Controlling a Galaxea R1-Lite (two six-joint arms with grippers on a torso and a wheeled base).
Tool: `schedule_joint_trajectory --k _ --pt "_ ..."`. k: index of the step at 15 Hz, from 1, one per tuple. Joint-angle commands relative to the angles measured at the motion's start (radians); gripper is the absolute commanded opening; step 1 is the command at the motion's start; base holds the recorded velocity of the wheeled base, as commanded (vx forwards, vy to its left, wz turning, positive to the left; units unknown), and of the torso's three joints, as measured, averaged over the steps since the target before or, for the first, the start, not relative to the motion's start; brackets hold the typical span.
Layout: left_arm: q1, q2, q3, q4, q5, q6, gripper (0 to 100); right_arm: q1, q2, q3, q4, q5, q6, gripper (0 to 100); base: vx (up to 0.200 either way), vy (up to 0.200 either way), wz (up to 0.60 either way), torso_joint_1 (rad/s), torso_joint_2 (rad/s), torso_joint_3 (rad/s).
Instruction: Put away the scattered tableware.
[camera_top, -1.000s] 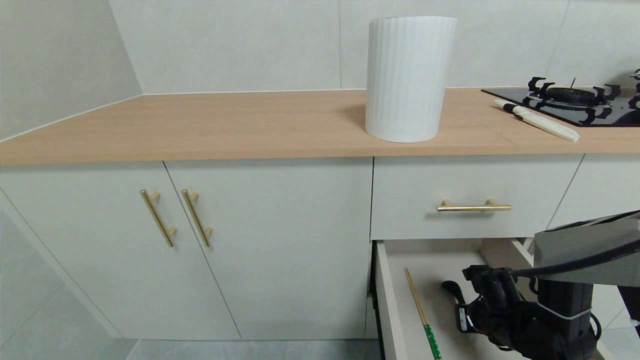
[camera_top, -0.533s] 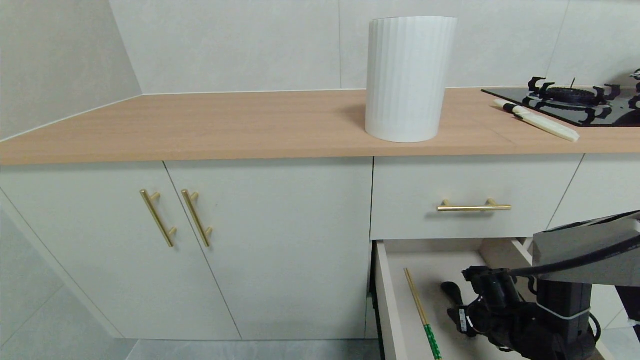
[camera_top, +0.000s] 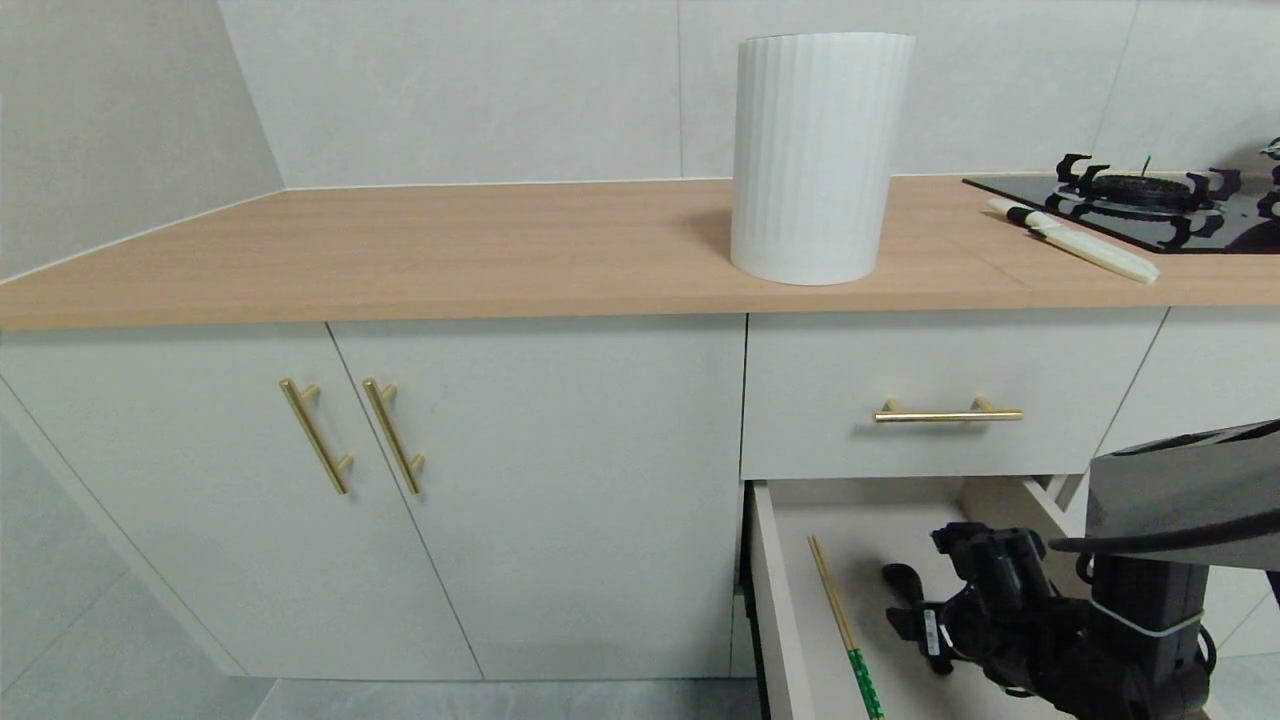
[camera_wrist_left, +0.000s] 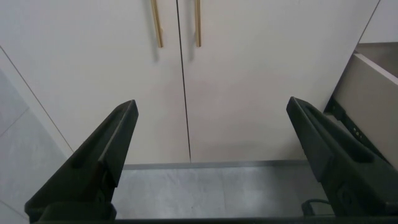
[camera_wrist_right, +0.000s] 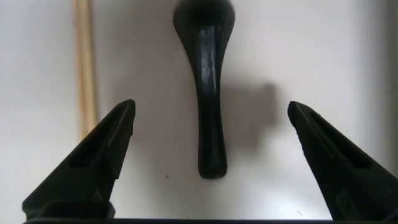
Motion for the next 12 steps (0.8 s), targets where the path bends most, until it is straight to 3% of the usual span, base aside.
schedule_joint_trajectory --k 1,7,10,12 --pt "0.0 0.0 0.0 0.0 0.0 0.0 100 0.004 -0.232 0.031 0.091 0.003 -0.002 100 0.0 0.0 0.0 0.0 0.0 0.0" --pt "0.0 0.0 0.0 0.0 0.0 0.0 100 0.026 -0.694 -0.012 0.509 0.08 0.001 100 0.0 0.0 0.0 0.0 0.0 0.0" --pt "0.0 0.0 0.0 0.0 0.0 0.0 100 0.073 -0.84 -0.07 0.739 0.136 0.005 100 0.0 0.0 0.0 0.0 0.0 0.0" --pt "0.0 0.0 0.0 0.0 0.0 0.0 100 0.093 -0.878 -0.092 0.824 0.141 0.006 100 0.0 0.0 0.0 0.0 0.0 0.0"
